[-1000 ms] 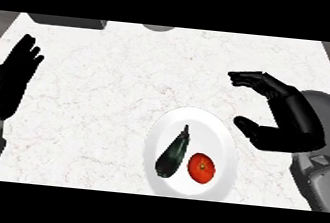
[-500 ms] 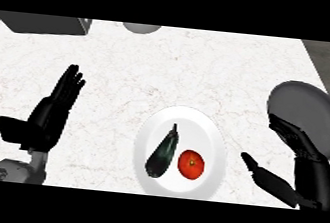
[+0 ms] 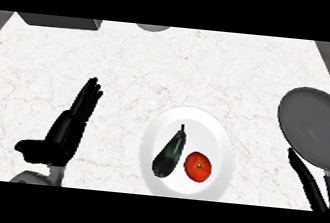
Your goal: Pick the tomato from the plate and place it in the pan
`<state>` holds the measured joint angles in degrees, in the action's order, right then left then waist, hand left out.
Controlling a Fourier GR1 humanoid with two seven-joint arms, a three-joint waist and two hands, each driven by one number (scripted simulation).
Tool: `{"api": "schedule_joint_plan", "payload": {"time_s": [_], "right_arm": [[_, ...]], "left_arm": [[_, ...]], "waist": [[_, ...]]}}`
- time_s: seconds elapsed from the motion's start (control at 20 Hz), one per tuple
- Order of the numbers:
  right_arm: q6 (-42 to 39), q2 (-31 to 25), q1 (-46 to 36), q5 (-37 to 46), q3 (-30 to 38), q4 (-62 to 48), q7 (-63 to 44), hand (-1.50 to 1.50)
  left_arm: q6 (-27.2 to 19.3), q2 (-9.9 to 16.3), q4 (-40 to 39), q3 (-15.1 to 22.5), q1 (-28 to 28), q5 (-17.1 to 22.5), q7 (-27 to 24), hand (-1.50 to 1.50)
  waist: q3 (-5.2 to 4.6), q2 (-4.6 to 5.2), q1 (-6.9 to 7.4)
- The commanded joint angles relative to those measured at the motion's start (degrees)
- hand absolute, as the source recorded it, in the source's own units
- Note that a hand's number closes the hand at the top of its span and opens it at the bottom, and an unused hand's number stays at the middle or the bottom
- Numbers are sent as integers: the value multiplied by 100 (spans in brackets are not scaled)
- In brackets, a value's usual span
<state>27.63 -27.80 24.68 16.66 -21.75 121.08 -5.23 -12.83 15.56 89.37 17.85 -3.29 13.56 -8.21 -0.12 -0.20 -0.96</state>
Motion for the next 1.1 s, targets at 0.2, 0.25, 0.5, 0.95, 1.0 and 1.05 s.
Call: {"api": "schedule_joint_plan", "payload": {"time_s": [0.2, 0.25, 0.5, 0.95, 1.0, 1.05], "right_arm": [[-1137, -254, -1157, 1179, -571, 94, -2626, -150], [-1452, -436, -1184, 1053, -563, 8, -2723, -150], [-2411, -124, -2130, 1628, -1348, -472, -3882, -150], [-3280, 1260, -3233, 2035, -1697, -1882, -4787, -150], [-3553, 1434, -3282, 1994, -1674, -1469, -5196, -150], [-3305, 1509, -3311, 2056, -1615, -2225, -4762, -150]], "left_arm": [[5, -248, -244, 143, -215, -251, -94, 0], [-6, -283, -23, 259, -83, -283, -132, 0], [224, -163, -130, -3, -267, -80, -18, 0], [277, -399, -580, -152, -214, -332, -276, 0], [233, -515, -456, -75, -72, -389, -268, 0], [416, -477, -773, -239, -234, -279, -388, 0]], "waist": [[-3, 48, 193], [-2, 42, 229], [-3, 43, 250], [10, 31, 108], [10, 22, 105], [11, 30, 107]]}}
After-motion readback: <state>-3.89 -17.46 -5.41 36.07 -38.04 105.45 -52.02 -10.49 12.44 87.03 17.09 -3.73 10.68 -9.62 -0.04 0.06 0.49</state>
